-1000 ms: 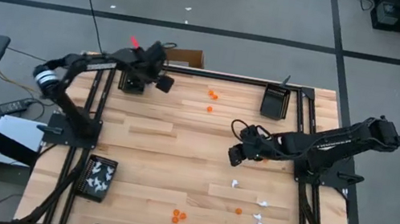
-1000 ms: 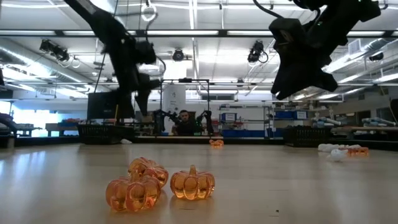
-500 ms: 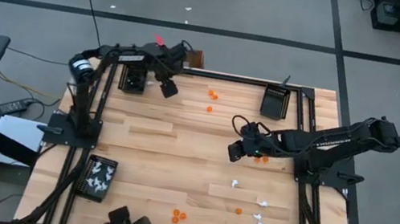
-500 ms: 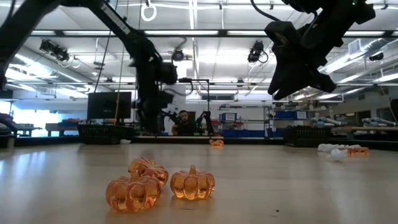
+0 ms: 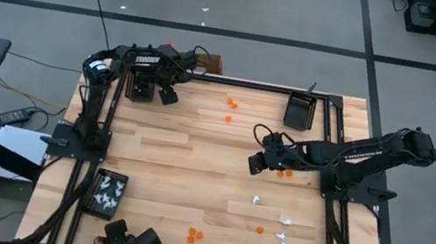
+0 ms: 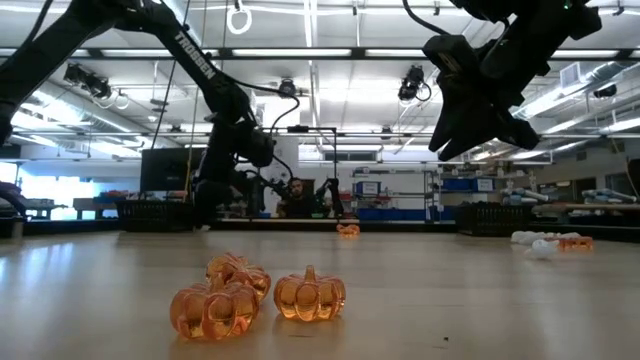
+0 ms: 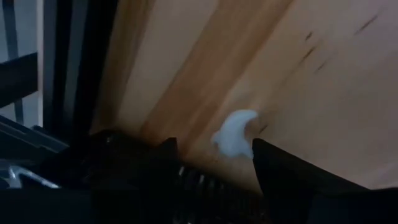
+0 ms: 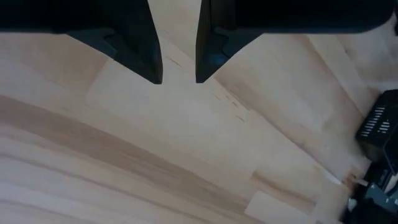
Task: Sort Halloween decoration
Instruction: Put the white ghost toy into the bottom black basket
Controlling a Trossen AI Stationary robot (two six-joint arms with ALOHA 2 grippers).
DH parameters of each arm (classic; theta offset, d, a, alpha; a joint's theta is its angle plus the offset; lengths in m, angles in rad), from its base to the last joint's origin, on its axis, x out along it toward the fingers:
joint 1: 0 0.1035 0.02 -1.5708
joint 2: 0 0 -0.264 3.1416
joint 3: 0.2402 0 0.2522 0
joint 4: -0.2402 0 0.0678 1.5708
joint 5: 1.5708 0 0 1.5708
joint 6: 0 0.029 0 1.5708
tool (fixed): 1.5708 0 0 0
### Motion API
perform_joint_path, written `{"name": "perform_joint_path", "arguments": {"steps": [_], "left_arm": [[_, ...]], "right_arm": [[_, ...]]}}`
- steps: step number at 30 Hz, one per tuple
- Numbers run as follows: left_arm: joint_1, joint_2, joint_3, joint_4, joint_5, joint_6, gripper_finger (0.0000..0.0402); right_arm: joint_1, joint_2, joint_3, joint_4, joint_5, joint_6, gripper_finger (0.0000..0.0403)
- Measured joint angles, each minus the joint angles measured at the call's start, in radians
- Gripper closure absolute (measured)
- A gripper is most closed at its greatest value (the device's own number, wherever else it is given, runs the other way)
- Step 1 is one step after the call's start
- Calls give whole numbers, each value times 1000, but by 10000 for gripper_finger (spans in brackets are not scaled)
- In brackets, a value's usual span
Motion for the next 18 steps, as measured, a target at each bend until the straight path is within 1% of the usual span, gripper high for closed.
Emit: {"name": "perform_joint_path", "arguments": {"steps": [3, 9, 18], "left_arm": [[1, 0, -14, 9, 22, 20, 194], [-1, -1, -15, 43, 73, 21, 226], [5, -1, -15, 50, 89, 40, 271]], "right_arm": [[-10, 0, 0, 0, -9, -6, 299], [-29, 0, 0, 0, -25, -10, 299], [-32, 0, 0, 0, -43, -11, 300]]}}
